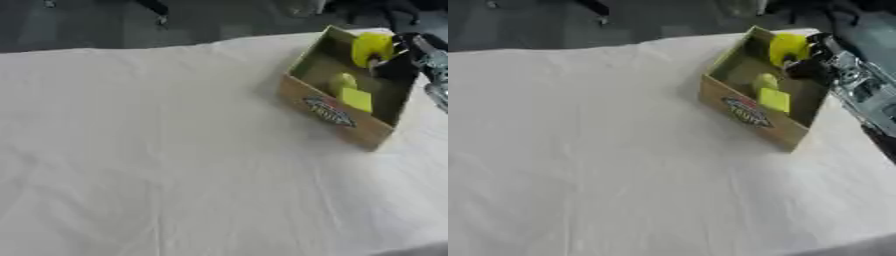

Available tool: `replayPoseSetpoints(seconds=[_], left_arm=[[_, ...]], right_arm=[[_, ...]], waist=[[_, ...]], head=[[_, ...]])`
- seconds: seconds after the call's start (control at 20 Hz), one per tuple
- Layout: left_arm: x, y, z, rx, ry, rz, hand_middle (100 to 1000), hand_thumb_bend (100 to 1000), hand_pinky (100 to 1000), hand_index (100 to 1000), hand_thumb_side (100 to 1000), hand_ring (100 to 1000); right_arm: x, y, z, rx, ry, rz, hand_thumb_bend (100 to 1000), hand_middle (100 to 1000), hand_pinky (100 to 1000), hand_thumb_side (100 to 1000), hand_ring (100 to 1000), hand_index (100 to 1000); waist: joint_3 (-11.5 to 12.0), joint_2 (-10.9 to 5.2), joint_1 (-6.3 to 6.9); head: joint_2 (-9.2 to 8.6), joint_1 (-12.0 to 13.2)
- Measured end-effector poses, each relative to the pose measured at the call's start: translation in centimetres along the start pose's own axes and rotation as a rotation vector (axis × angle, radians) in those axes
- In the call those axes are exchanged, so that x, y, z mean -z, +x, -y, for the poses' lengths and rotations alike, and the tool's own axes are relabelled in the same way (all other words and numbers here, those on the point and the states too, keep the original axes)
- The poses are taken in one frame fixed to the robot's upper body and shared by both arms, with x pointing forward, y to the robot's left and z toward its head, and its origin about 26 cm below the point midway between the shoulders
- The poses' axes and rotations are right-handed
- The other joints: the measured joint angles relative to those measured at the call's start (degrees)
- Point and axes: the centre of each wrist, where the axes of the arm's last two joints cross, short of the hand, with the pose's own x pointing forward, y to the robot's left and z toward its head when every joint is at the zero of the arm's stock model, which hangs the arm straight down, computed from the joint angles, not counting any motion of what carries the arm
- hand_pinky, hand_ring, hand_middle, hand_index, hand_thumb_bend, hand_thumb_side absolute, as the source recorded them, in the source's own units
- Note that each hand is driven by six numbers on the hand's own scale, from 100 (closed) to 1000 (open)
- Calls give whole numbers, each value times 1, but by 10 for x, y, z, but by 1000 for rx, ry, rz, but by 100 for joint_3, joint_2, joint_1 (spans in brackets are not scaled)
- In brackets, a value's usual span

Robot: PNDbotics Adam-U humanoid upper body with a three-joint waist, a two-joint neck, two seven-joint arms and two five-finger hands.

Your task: Pick up the objects with one hand, pass them to the other hand, and then place them into the box on the other side of the table.

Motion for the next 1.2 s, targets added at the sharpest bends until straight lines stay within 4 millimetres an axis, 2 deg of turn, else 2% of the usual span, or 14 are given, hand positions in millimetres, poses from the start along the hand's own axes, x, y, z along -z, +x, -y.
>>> replayPoseSetpoints(seconds=[0.4,0.55,0.75,0.8,0.85,0.9,1.0,1.1,1.15,1.2], left_arm=[[-1,-1,0,-6,5,-7,548,633,533,769,294,579],[-2,-1,0,-7,6,-7,547,631,532,768,295,578],[-2,-2,0,-6,10,-9,545,623,530,766,296,577],[-2,-2,0,-4,13,-12,544,622,529,765,297,577],[-2,-3,-1,-3,19,-15,544,621,529,765,298,576],[-1,-4,-1,0,26,-21,543,619,528,764,299,575],[-2,-5,-2,-1,46,-37,538,611,523,761,310,572],[-1,-6,-3,-9,78,-62,531,603,515,759,339,567],[-1,-7,-3,-17,96,-78,531,602,515,759,344,566],[0,-8,-3,-28,115,-96,527,588,509,759,391,564]], right_arm=[[6,-10,2,-118,-12,24,100,880,976,308,943,983],[6,-11,2,-142,-25,19,100,875,974,298,935,984],[5,-8,6,-129,-62,25,100,907,979,199,928,1000],[4,-5,8,-107,-86,38,100,916,986,204,930,1000],[1,1,10,-69,-115,60,100,922,991,223,933,1000],[-4,7,11,-17,-146,94,100,933,998,319,939,1000],[-17,18,9,107,-185,175,100,948,1000,436,948,1000],[-35,30,4,249,-209,279,100,963,1000,494,956,1000],[-44,35,2,314,-219,332,100,964,1000,495,956,1000],[-51,39,0,377,-228,383,100,972,1000,494,958,1000]], waist=[[-12,1,6],[-17,2,6],[-28,2,10],[-33,4,15],[-40,7,20],[-46,13,26],[-64,34,29],[-67,43,31],[-69,43,33],[-70,43,35]], head=[[0,11],[0,15],[1,43],[2,62],[3,80],[5,110],[6,171],[7,260],[6,308],[5,356]])
